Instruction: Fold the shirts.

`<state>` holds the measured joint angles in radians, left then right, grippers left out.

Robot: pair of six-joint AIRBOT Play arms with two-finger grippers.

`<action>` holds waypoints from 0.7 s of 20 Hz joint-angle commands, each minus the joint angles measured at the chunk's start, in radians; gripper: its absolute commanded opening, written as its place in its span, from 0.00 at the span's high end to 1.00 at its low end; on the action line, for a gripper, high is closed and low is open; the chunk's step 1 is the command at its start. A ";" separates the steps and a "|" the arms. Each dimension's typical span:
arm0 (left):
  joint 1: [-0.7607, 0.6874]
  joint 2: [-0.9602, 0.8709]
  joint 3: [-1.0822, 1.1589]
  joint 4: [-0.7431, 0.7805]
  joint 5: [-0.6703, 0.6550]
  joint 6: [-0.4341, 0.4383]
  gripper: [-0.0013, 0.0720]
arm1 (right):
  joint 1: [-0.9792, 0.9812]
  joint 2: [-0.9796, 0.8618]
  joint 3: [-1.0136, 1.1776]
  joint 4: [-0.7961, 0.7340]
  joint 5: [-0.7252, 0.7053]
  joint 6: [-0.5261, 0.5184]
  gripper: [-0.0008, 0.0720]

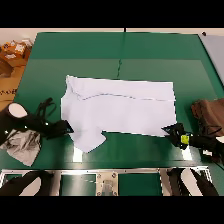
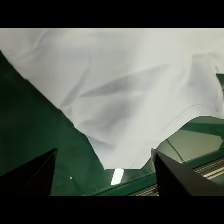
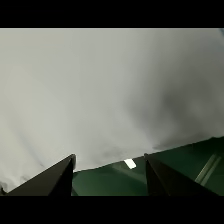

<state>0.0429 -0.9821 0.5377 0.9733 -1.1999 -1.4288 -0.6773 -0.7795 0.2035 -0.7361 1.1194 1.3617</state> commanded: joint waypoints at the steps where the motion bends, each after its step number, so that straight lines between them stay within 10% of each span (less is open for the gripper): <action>1: 0.001 0.034 -0.178 -0.124 0.123 0.035 0.09 | 0.001 0.023 -0.062 0.019 -0.087 0.005 0.31; 8: 0.001 0.027 -0.311 -0.377 0.307 0.151 0.12 | 0.014 -0.069 -0.062 0.036 -0.219 0.075 0.31; 11: 0.001 0.027 -0.310 -0.537 0.338 0.277 0.36 | 0.072 -0.135 -0.062 0.134 -0.318 0.074 0.31; 13: 0.001 0.027 -0.310 -0.563 0.349 0.323 0.90 | 0.123 -0.172 -0.062 0.180 -0.354 0.059 0.33; 14: 0.001 0.027 -0.310 -0.564 0.350 0.334 0.95 | 0.140 -0.181 -0.059 0.178 -0.369 0.051 0.53</action>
<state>0.0429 -0.9558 0.2340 0.5003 -0.8688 -1.1759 -0.5888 -0.9157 0.1444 -0.6003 0.8337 1.4273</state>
